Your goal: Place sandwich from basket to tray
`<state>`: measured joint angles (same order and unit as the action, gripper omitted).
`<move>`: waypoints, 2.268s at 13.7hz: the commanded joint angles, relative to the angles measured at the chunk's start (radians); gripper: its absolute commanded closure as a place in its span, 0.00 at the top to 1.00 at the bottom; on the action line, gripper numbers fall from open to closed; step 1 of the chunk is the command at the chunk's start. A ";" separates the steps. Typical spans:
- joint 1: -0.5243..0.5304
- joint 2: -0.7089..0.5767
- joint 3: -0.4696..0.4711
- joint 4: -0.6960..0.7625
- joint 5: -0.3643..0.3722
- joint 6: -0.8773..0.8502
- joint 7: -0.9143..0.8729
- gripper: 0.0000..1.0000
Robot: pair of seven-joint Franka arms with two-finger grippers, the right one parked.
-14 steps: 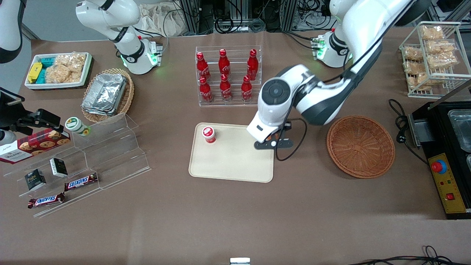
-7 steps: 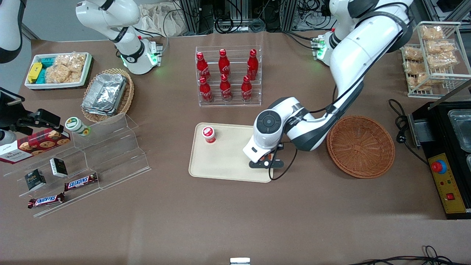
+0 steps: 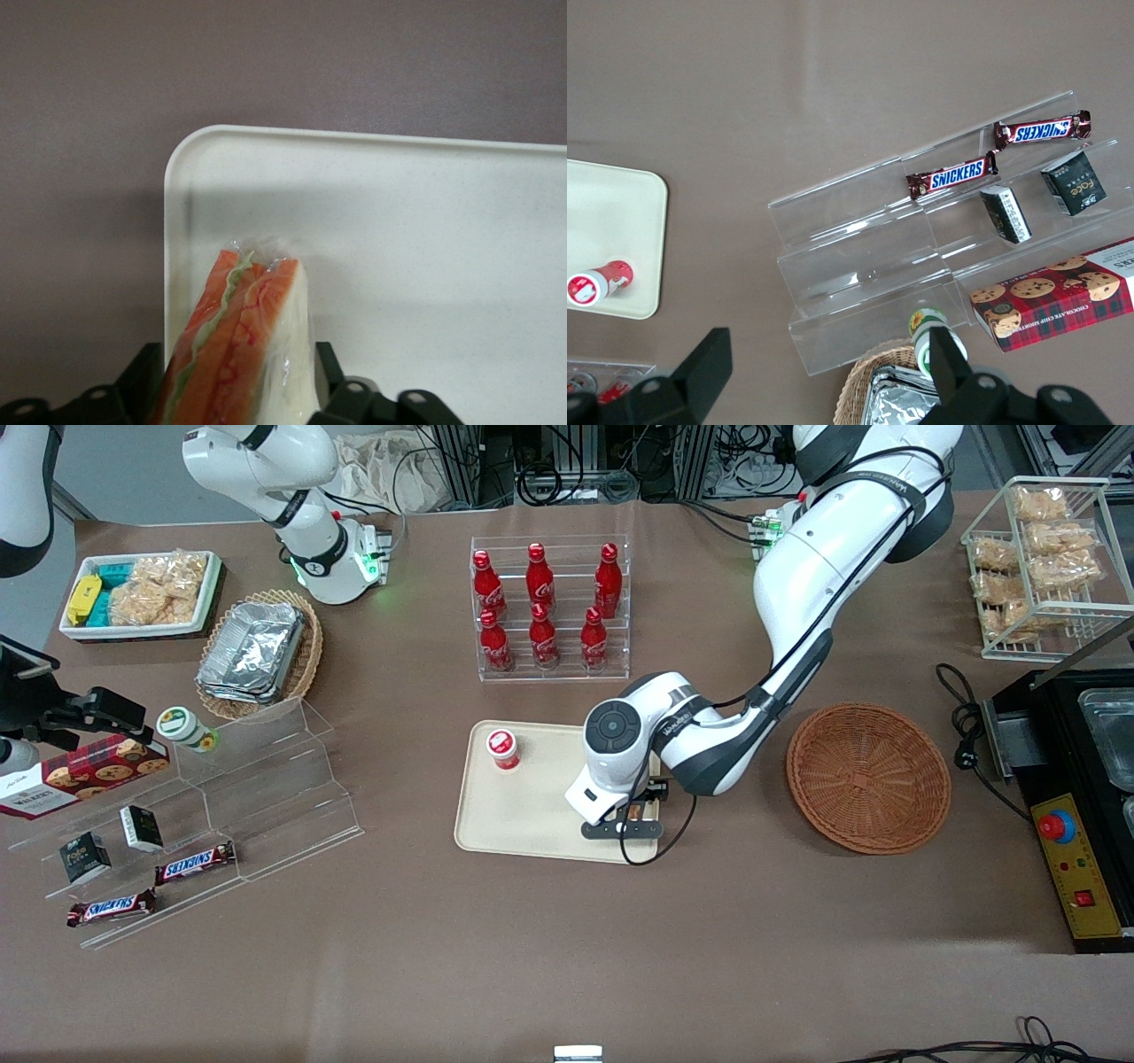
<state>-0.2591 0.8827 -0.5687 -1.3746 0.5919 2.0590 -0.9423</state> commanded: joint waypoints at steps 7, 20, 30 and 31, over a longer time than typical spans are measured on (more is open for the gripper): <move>-0.002 -0.169 0.003 0.023 -0.046 -0.178 -0.099 1.00; 0.417 -0.662 0.004 -0.020 -0.400 -0.566 0.238 1.00; 0.269 -0.812 0.556 -0.123 -0.577 -0.573 0.783 1.00; 0.241 -0.814 0.594 -0.123 -0.578 -0.574 0.783 1.00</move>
<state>0.0483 0.1186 -0.0487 -1.4444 0.0302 1.4779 -0.1839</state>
